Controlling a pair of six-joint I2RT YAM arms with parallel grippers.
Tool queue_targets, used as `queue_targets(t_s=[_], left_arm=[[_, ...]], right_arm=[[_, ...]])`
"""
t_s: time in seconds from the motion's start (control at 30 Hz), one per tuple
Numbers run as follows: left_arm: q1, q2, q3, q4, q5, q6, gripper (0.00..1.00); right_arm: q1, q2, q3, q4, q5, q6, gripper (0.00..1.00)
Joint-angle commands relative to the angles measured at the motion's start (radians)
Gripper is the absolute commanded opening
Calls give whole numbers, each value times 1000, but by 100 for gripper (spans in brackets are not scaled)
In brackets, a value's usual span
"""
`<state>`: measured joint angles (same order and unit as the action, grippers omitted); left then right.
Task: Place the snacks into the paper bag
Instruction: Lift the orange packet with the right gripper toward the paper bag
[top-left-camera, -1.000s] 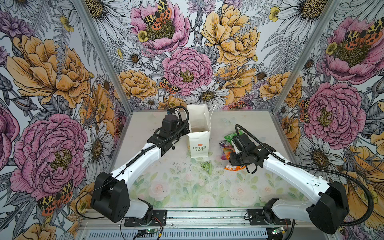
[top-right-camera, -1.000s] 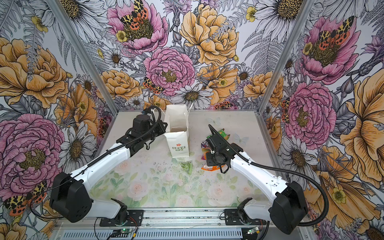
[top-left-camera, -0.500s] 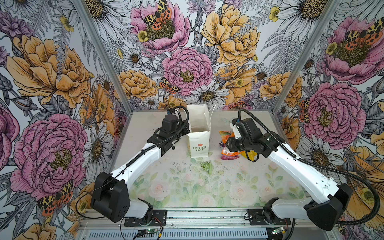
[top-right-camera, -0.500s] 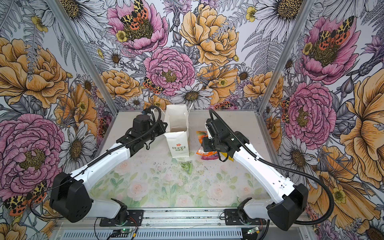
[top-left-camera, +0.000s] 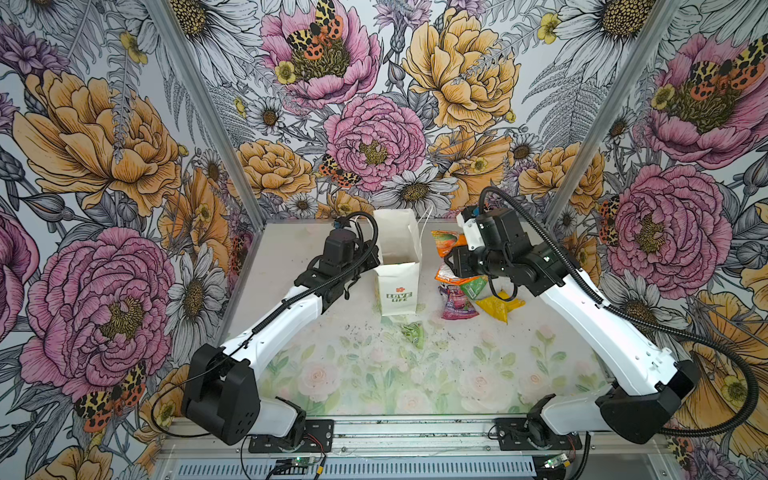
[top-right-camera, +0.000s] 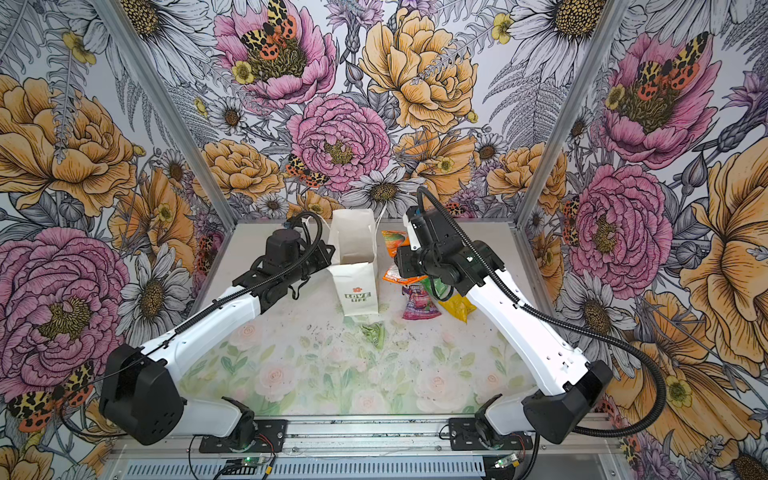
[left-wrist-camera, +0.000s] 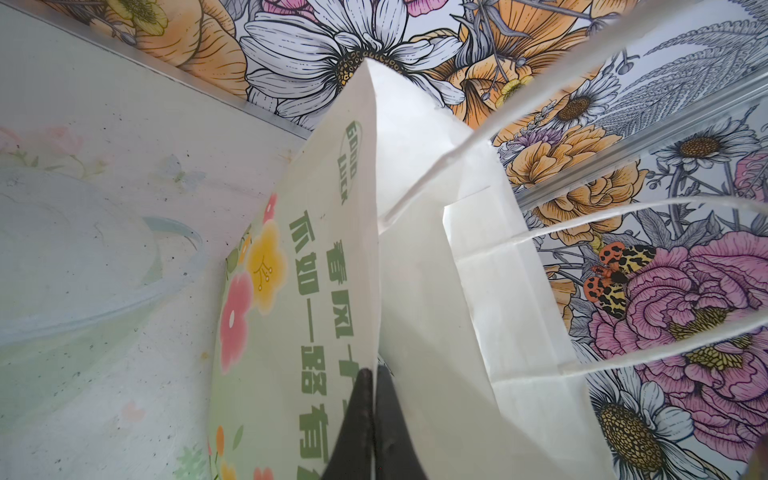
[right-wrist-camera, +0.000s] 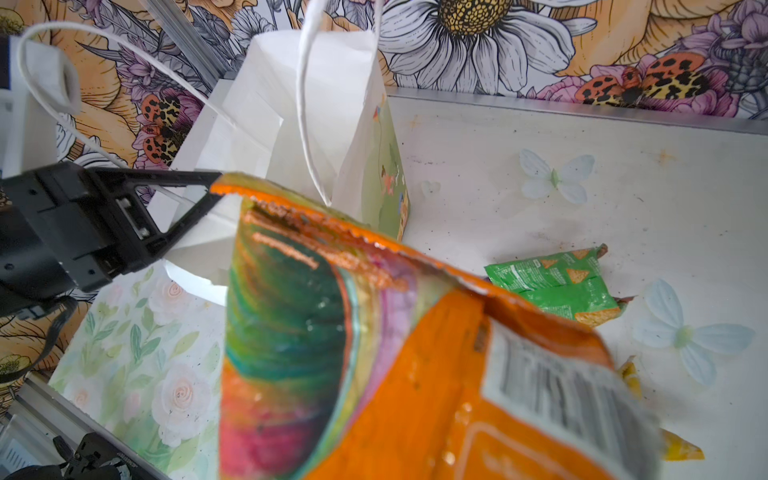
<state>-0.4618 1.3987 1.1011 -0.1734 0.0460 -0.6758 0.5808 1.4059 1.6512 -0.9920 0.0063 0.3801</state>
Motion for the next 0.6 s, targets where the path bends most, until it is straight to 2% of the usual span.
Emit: queue_targets(t_s=[0.0, 0.57], left_arm=[[-7, -10, 3, 23, 30, 1, 0], [-6, -15, -1, 28, 32, 1, 0]], right_arm=[[-6, 20, 87, 26, 11, -26, 44], [5, 124, 374, 26, -61, -19, 42]])
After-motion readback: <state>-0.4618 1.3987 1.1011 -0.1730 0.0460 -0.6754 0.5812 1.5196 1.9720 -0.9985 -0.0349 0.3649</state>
